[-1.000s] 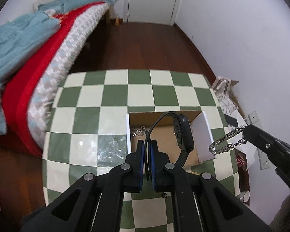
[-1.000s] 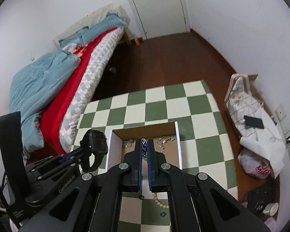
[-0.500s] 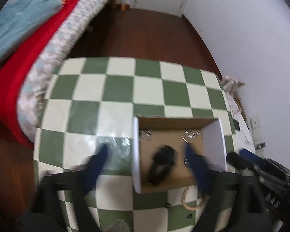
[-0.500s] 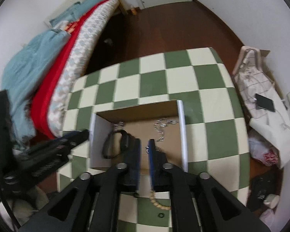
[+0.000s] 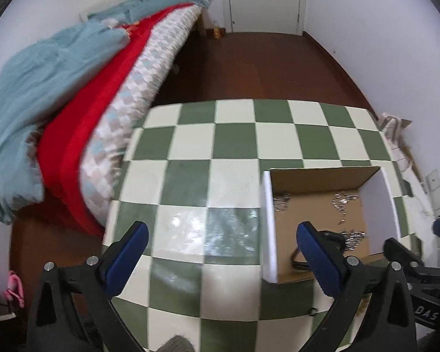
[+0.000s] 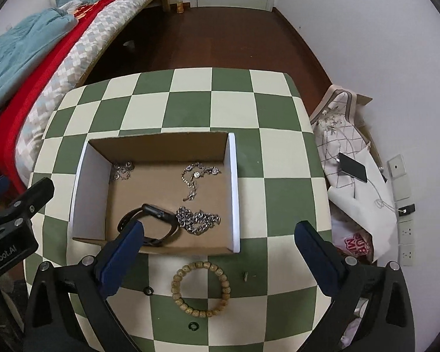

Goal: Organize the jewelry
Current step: 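Carry the watch band with the left gripper into the box while the right drops the chain bracelet there, then move the right gripper to the wooden bead bracelet and close on it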

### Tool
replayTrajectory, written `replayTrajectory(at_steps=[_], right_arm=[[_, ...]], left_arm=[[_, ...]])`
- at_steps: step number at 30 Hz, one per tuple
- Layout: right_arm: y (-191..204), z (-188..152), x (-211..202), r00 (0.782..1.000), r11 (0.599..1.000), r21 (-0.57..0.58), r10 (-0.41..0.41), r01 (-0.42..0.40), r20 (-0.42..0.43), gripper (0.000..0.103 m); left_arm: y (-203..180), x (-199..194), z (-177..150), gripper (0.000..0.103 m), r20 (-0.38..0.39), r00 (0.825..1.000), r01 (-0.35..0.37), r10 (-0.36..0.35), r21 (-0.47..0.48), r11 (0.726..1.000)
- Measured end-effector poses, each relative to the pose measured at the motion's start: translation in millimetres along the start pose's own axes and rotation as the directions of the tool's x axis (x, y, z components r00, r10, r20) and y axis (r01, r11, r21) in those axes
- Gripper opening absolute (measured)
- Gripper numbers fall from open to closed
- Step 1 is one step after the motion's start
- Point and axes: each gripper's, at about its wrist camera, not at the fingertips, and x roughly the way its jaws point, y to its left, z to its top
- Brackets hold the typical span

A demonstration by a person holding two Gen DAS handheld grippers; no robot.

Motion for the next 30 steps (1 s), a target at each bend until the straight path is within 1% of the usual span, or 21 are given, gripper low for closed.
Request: replayTrajectory(at_steps=[3,6,11,15,23,26,28,30], right_arm=[[0.9,-5.3,-6.6,1.0,1.0,0.001,-0.012,0.012,0.021,0.103],[0.9,-10.1,-13.9,0.999,1.0,0.012,0.004,-0.005,0.04,0.103],[2.4,-20.5,-34.0,0.996,1.0,0.008,-0.008,0.007,0.092,0.103],[4.2,-30.5,-57.3,0.988,1.0,0.007,-0.013,0.012,0.151,0.103],[7.2,-50.8,-99.3,0.971,1.0,0.009,-0.017,0.015,0.239,0.103],[5.5,-58.6,-114.2,0.965,1.0,0.02,-0.005,0.0,0.263,0.103],[2.5,-65.7,-124.0,0.96,0.999,0.035,0.013,-0.024,0.281,0.103],[-4.2,-73.7,-129.7,0.956,0.996,0.055,0.05,-0.069,0.291,0.103]], left_arm=[[2.3,-7.8,-4.7,0.103,0.021,0.999,-0.025,0.025,0.004,1.0],[7.4,-17.7,-9.5,0.103,0.041,0.999,-0.032,0.033,-0.016,0.999],[11.6,-37.7,-20.3,0.103,0.08,0.996,-0.046,0.049,-0.032,0.998],[14.0,-55.5,-30.1,0.103,0.116,0.991,-0.068,0.071,-0.036,0.997],[15.6,-95.7,-45.8,0.103,0.196,0.978,-0.062,0.068,-0.039,0.997],[14.9,-110.2,-51.3,0.103,0.227,0.97,-0.083,0.091,-0.045,0.996],[15.4,-119.0,-55.9,0.103,0.257,0.963,-0.067,0.08,-0.056,0.996],[15.2,-122.7,-61.0,0.103,0.278,0.957,-0.064,0.079,-0.063,0.996]])
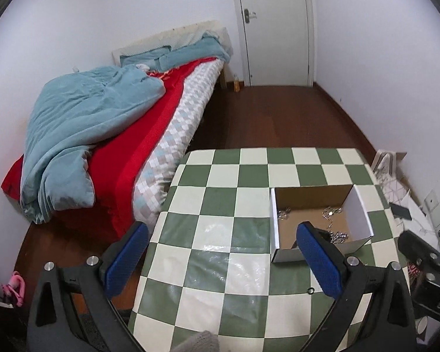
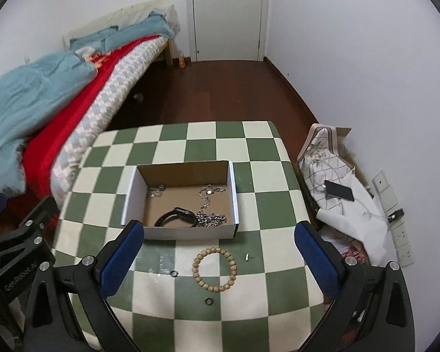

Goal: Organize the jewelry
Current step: 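Move the right gripper to the wooden bead bracelet and close on it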

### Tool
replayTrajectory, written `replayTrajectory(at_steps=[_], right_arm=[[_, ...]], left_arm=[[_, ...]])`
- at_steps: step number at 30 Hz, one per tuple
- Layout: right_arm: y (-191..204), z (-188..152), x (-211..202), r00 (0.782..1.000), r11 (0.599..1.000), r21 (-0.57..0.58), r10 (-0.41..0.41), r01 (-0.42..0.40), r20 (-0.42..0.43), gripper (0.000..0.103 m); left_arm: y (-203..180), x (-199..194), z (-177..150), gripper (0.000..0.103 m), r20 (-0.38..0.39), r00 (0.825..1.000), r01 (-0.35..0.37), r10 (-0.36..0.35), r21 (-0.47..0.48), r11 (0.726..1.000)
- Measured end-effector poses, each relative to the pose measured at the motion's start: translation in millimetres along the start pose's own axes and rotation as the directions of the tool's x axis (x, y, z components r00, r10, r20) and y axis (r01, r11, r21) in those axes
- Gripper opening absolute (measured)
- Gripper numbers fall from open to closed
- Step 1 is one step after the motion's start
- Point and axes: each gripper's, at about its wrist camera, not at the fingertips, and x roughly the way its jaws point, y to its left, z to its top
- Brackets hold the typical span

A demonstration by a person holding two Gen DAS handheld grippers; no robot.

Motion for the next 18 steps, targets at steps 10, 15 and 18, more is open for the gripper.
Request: replayTrajectory(at_steps=[10,15,18], right_arm=[[-51.1,-68.7,61.6,0.98,0.992,0.118,-0.025,0.049,-0.196,0.075],[-58.7,-90.9,118.6,0.964,0.988,0.147,-0.014,0.055,-0.266,0.074],[-54.9,-96.9,150.4,0.957,0.987,0.152,-0.004,0.051,-0.291,0.07]], left_arm=[[-14.0,37.5,-52.2,0.103,-0.05,0.989,-0.134,0.138,0.068,0.989],[-25.3,72.9,-74.8,0.103,-0.136,0.976,-0.158,0.173,0.116,0.981],[-33.4,89.8,-83.3,0.103,-0.174,0.968,-0.157,0.182,0.151,0.976]])
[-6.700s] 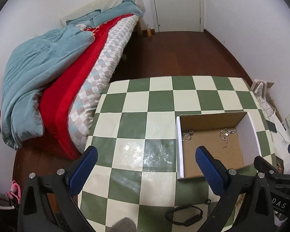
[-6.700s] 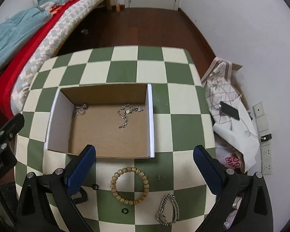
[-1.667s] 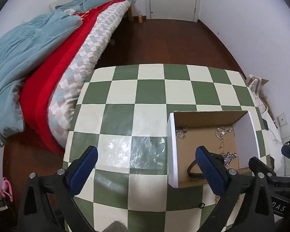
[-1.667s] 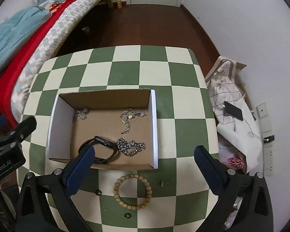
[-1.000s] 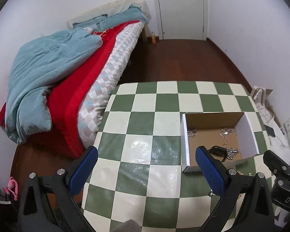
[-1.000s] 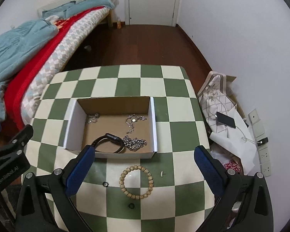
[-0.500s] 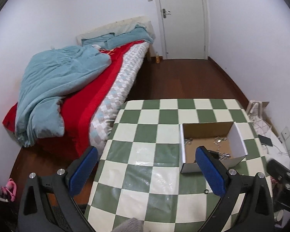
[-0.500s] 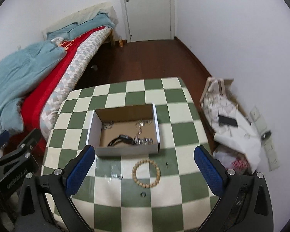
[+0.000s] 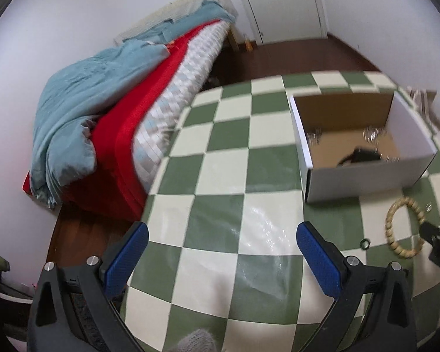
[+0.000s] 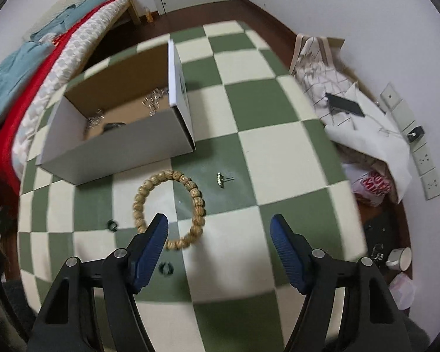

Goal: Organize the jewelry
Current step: 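Move the right gripper to the wooden bead bracelet and close on it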

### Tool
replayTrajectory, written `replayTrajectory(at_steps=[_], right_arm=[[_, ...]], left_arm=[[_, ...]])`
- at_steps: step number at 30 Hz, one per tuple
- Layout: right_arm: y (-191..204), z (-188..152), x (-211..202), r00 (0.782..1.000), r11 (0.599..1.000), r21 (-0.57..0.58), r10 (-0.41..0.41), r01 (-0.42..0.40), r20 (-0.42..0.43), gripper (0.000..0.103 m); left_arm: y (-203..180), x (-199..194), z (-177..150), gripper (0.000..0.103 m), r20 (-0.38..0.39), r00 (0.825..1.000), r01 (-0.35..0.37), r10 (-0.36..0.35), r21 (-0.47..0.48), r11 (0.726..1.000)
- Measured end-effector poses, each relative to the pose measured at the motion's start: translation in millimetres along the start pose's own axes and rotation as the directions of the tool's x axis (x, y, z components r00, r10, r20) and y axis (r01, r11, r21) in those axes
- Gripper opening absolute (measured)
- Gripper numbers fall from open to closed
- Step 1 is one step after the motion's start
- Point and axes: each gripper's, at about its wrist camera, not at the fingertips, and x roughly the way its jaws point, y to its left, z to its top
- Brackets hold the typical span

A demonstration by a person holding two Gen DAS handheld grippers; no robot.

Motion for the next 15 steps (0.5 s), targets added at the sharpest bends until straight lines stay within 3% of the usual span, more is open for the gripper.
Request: replayTrajectory(at_steps=[2,5,6,7,10,15], right_arm=[[5.0,0.6,15.9,1.0,1.0,-0.011,-0.003,0.003,-0.024,0.055],[18.5,0.1,15.3,0.999,0.995,-0.086,-0.042,0.043,0.019,0.033],[20.1,-1.3,15.2,0.998,0.993,-0.106,-0.056,0.058,0.027,0.018],[17.8,-2.5,14.4,0.998,0.992,-0.109,-0.054,0.056,0.026,0.01],[-2.2,-5.0,10.4,0.999,0.997,-0.064,-0.039,0.039,0.006,0.01],[-43.9,-14.4,3.3,0.999,0.999,0.015,-0.046,0.046,-0.009,0.01]], left_arm=[[-6.8,7.8,-1.1,0.103,-0.023,1.0,0.005,-0.004,0.017,1.0],[-16.8,10.8,-3.1,0.103,-0.044,0.999,0.034,-0.033,0.033,0.999],[-21.5,11.3,-3.8,0.103,-0.052,0.997,0.053,-0.051,0.04,0.998],[-25.9,11.6,-4.1,0.103,-0.06,0.996,0.07,-0.067,0.047,0.996],[-44.4,10.7,-6.8,0.103,-0.091,0.987,0.14,-0.133,0.066,0.988],[-83.2,16.6,-12.2,0.103,-0.178,0.947,0.286,-0.266,0.094,0.954]])
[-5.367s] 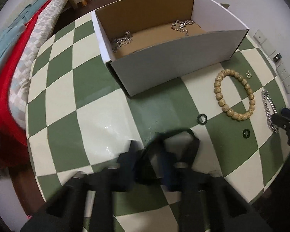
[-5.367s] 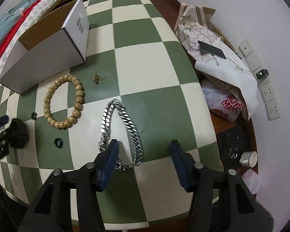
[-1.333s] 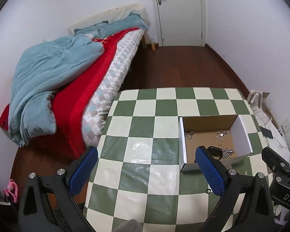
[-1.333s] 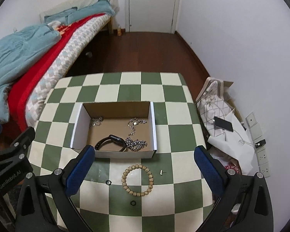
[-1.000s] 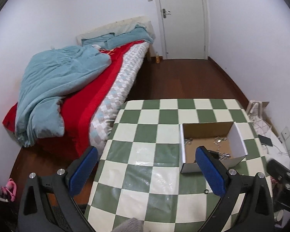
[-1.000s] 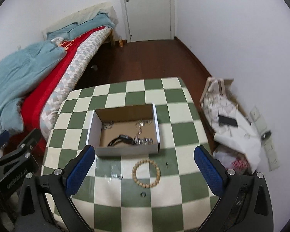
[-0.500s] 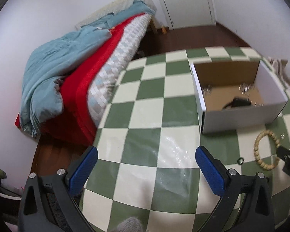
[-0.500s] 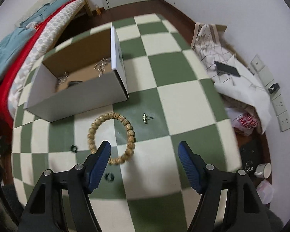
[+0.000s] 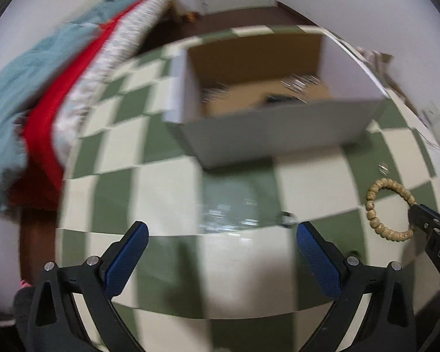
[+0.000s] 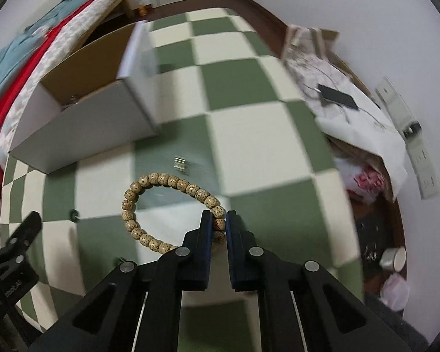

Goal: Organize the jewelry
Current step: 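Move the right gripper to the wooden bead bracelet and close on it, then grasp a small black ring with the left gripper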

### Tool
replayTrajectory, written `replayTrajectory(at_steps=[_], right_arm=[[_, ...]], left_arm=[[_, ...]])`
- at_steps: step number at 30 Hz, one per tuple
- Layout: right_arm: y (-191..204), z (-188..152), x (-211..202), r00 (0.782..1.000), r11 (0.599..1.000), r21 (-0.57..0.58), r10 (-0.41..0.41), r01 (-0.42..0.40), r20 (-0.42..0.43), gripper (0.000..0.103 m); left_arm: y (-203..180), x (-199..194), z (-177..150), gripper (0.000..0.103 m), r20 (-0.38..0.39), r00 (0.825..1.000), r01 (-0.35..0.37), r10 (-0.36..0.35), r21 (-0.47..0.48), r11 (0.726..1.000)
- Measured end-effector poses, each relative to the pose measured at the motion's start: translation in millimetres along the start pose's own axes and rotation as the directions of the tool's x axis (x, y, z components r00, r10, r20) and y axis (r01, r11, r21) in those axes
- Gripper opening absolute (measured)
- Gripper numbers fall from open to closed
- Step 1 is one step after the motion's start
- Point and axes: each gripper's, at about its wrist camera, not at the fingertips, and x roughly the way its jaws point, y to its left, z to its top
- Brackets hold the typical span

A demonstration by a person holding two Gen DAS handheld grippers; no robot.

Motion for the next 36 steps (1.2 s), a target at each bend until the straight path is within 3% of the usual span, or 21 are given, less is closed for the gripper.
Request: replayTrajectory(at_steps=[4,9,12,14,18,36], right_arm=[[-14.9,-6.2,-2.0,1.0,1.0,0.014,-0.014,0.014,0.002,0.01],[-17.2,-9.7,-3.7,1.0,1.0,0.017,-0.018,0.018,0.012,0.01],[-16.8,-11.0,-4.1,1.0,1.0,0.016,-0.018,0.018,0.015,0.01],[-15.7,-11.0,-4.0,1.0,1.0,0.015,-0.022,0.021,0.018,0.01],[-14.3,-10.8,-3.9,0.999,1.0,0.015,-0.027,0.027,0.019,0.01],[-14.9,-12.1,-6.8,1.0,0.999,0.033,0.003,-0.004,0.023,0.01]], left_arm=[[-22.4,11.4,-0.5,0.097,-0.023,0.999,0.045,-0.043,0.051,0.998],[-29.0,11.9,-2.2,0.078,-0.017,0.995,0.095,-0.095,0.046,0.994],[-29.6,8.2,-3.7,0.056,-0.004,0.988,0.152,-0.152,0.04,0.988],[-31.4,6.1,-3.4,0.034,0.004,0.985,0.171,-0.171,0.043,0.984],[-34.9,4.0,-2.3,0.017,0.006,0.984,0.175,-0.175,0.052,0.983],[-26.2,2.0,-1.1,0.01,0.012,0.983,0.183,-0.183,0.026,0.983]])
